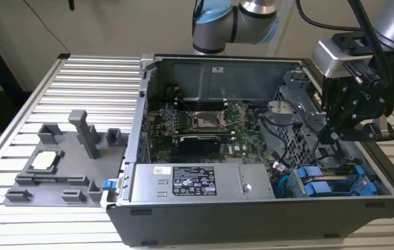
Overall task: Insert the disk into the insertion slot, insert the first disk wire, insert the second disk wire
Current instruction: 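Insert the first disk wire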
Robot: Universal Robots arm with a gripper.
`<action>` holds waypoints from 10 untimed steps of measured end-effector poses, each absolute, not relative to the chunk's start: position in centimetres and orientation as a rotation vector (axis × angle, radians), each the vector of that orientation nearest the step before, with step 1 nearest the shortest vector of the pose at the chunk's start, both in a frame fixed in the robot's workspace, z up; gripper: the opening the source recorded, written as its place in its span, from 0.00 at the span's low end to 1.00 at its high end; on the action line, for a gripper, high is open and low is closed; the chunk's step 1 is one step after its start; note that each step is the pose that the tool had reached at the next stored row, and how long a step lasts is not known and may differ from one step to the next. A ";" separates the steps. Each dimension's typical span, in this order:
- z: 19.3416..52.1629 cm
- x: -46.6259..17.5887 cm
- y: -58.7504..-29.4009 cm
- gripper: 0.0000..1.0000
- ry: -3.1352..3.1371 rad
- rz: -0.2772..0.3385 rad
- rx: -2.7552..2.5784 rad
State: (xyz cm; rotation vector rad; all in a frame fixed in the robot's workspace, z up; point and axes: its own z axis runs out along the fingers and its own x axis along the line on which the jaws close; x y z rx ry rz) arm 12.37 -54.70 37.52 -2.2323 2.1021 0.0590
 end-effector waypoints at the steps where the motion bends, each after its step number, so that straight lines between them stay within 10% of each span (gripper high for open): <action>1: 37.5 12.4 -54.7 0.15 2.092 0.078 -2.221; 10: 39.2 12.3 -54.8 0.15 2.057 0.145 -2.181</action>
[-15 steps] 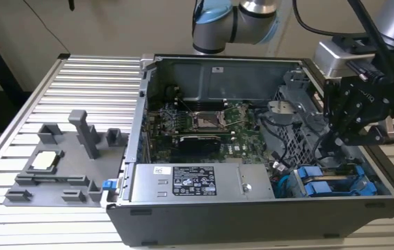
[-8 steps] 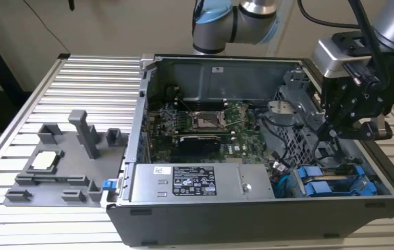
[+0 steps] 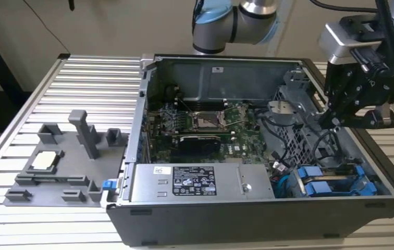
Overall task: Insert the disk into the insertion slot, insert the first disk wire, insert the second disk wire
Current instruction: 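Insert the first disk wire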
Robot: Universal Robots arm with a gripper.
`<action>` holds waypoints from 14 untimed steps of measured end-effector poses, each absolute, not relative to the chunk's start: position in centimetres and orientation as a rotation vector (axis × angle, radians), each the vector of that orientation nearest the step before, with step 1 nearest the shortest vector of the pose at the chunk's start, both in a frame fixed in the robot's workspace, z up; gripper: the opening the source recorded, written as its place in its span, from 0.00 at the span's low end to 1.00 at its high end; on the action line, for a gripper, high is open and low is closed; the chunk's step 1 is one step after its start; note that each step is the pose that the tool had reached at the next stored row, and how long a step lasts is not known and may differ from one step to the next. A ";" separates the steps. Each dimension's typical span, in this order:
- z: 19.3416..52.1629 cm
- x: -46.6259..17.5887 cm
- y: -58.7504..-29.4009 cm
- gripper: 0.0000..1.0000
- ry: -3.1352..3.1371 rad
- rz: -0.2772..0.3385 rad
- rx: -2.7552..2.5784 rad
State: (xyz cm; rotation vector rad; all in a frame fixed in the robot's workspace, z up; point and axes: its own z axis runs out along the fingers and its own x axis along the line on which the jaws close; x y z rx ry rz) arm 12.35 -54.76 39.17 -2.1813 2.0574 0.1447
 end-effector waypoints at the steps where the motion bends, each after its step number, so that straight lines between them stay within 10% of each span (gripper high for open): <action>1: 39.2 12.3 -54.8 0.15 2.057 0.145 -2.181; 14: 39.1 11.7 -54.8 0.23 1.956 0.212 -2.218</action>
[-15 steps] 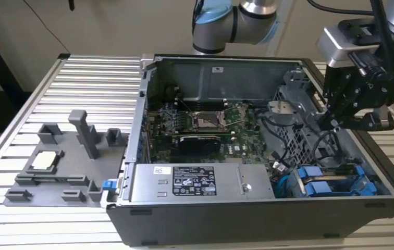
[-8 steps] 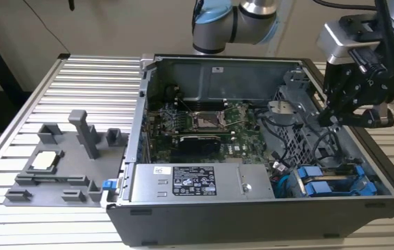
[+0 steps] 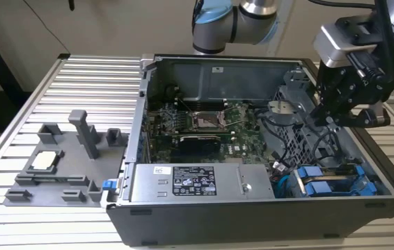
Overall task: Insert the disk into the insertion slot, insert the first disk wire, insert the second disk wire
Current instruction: 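Insert the first disk wire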
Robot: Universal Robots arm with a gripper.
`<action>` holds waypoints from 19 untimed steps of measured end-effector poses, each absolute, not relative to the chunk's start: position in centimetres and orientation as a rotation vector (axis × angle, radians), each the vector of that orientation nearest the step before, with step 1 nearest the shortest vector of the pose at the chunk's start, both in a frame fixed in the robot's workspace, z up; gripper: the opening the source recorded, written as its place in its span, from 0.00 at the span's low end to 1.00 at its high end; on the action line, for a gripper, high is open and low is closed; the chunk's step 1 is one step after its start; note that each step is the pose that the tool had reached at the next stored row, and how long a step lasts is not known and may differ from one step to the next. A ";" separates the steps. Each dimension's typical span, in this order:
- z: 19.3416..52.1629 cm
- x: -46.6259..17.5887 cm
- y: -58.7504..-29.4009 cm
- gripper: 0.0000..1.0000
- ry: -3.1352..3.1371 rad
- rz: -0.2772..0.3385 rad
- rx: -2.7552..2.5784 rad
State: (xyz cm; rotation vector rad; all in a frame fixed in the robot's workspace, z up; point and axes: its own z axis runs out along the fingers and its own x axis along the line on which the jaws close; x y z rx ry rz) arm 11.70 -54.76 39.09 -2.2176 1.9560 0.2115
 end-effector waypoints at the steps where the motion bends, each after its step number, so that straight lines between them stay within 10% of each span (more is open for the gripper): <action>1: 39.1 11.7 -54.8 0.23 1.943 0.213 -2.230; 3: 38.9 11.5 -54.8 0.36 1.929 0.213 -2.246; 19: 37.8 7.8 -54.3 0.36 1.910 0.108 -2.235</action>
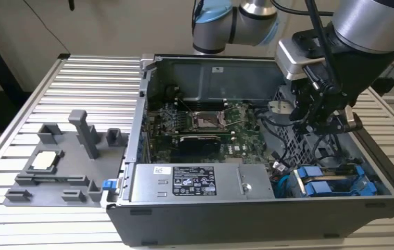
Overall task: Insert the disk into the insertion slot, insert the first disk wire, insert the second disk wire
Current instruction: 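Insert the first disk wire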
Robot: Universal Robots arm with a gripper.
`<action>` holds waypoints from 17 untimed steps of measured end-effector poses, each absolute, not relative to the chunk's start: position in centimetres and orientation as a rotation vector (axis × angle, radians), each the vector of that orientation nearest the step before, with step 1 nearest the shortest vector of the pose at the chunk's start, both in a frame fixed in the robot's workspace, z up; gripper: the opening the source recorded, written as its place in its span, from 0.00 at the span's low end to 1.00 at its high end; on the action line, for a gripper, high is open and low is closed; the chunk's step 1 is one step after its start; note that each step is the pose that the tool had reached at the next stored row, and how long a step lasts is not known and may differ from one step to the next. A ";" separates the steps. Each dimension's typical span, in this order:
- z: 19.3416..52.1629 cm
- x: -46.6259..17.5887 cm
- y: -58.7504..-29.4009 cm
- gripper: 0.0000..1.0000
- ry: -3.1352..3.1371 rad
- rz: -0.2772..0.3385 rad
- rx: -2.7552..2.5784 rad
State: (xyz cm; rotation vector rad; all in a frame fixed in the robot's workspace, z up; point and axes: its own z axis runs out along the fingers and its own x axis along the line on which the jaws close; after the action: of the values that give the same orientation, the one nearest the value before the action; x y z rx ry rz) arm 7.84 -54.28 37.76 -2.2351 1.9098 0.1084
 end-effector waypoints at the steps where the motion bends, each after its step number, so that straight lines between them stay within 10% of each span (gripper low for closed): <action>1: 37.7 7.8 -54.3 0.36 1.912 0.105 -2.231; 17: 37.7 7.5 -54.2 0.15 1.928 0.101 -2.215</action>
State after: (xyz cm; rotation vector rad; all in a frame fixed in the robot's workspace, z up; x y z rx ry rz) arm 7.47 -54.18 37.72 -2.2152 1.9284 0.1009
